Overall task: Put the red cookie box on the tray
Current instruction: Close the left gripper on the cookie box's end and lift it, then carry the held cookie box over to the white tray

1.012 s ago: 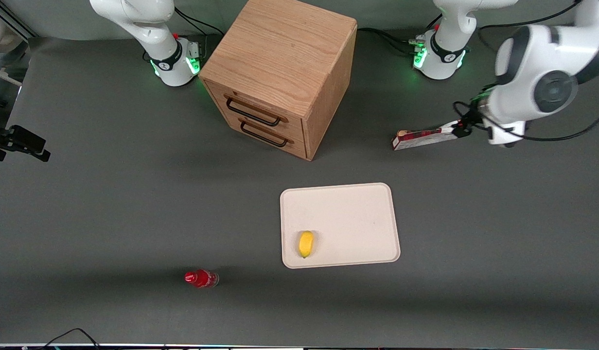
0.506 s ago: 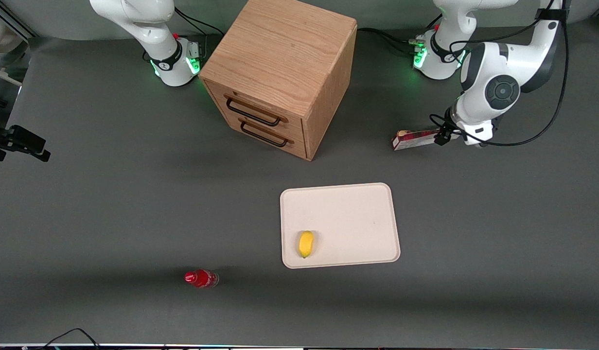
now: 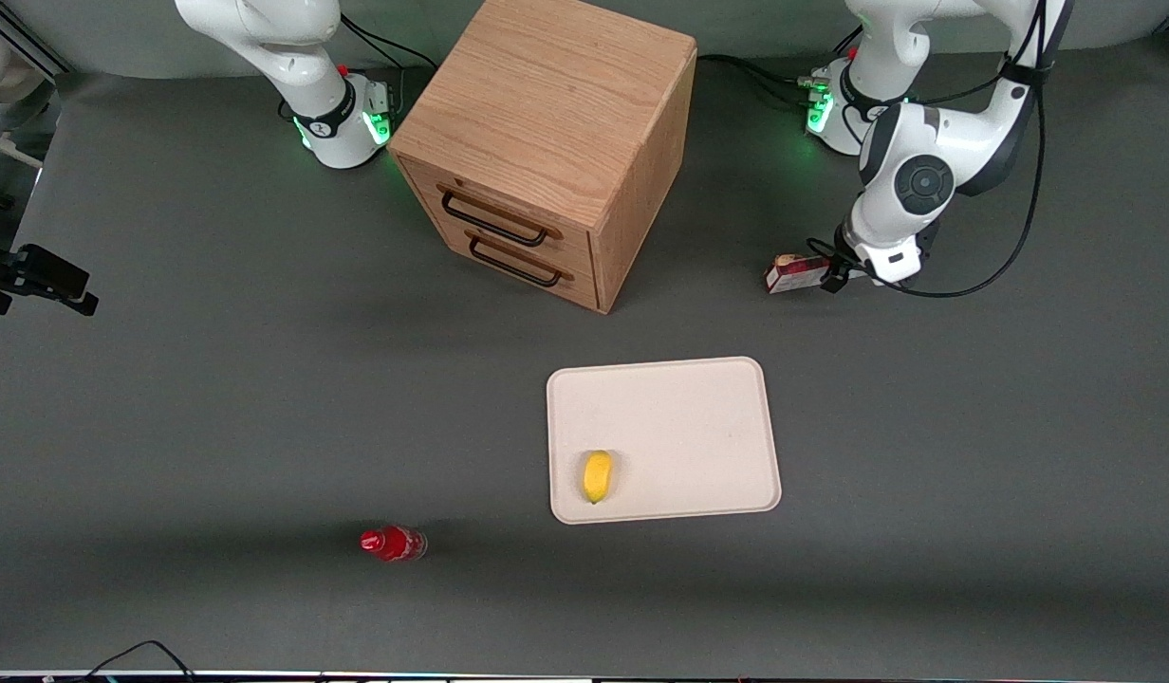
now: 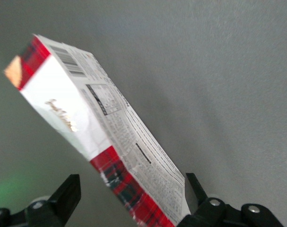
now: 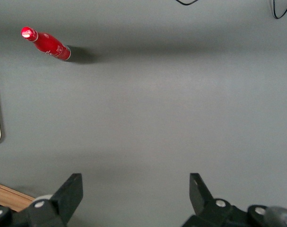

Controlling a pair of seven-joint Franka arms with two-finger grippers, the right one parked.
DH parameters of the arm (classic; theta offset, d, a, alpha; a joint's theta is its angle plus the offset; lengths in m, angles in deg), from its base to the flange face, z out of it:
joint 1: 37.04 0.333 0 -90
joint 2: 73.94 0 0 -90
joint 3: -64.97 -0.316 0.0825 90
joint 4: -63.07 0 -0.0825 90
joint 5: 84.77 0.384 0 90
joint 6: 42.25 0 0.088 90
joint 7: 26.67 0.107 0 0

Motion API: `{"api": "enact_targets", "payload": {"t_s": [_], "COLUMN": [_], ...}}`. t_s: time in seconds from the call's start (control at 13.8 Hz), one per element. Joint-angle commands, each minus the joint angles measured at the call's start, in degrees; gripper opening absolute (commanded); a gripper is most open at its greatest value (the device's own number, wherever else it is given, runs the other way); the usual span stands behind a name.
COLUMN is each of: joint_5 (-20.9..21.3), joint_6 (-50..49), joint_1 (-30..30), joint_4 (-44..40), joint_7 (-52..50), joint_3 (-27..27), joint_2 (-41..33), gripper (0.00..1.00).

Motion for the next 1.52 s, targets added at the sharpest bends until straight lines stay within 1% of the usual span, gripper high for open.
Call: {"api": "enact_targets", "payload": {"t_s": [0.0,0.07,0.22,0.29,0.36,0.43,0.51,0.65,0.72,0.8,0.87,1.01,1.16,1.23,1.3,1.45], "joint_5": [0.59,0.59,1.11,1.38,2.16,5.04,6.11,6.48,6.56,6.91,8.05,8.5,9.37,10.25,10.69,11.66], "joint_6": [1.29,1.29,0.42,-0.55,-3.6,-8.07,-13.16,-22.14,-29.14,-33.82,-37.61,-43.77,-47.92,-48.02,-47.84,-46.79], "joint_1": [-0.17,-0.17,-0.08,0.27,0.19,0.27,0.27,0.27,0.27,0.19,0.1,-0.17,-0.34,-0.34,-0.43,-0.52], "joint_4": [0.04,-0.14,-1.54,-3.29,-6.26,-10.38,-14.6,-24.17,-33.45,-39.19,-44.99,-55.72,-64.61,-67.78,-70.34,-73.25], "joint_7": [-1.68,-1.68,-1.6,-1.25,-1.07,-1.15,-0.89,-0.63,1.11,2.78,4.1,8.66,14.9,16.23,19.2,29.2], "joint_3": [0.27,0.27,0.18,-0.08,-0.08,-0.08,-0.17,-0.43,-0.43,-0.26,-0.17,0.1,2.37,3.77,5.7,9.05], "joint_2": [0.64,0.64,0.64,1.42,2.91,4.32,5.12,6.7,9.4,11.0,12.67,16.0,19.26,20.93,22.77,26.37], "gripper": [0.03,0.0,0.0,0.0,0.0,0.0,0.0,0.0,0.0,0.0,0.0,0.0,0.0,0.0,0.0,0.0]}}
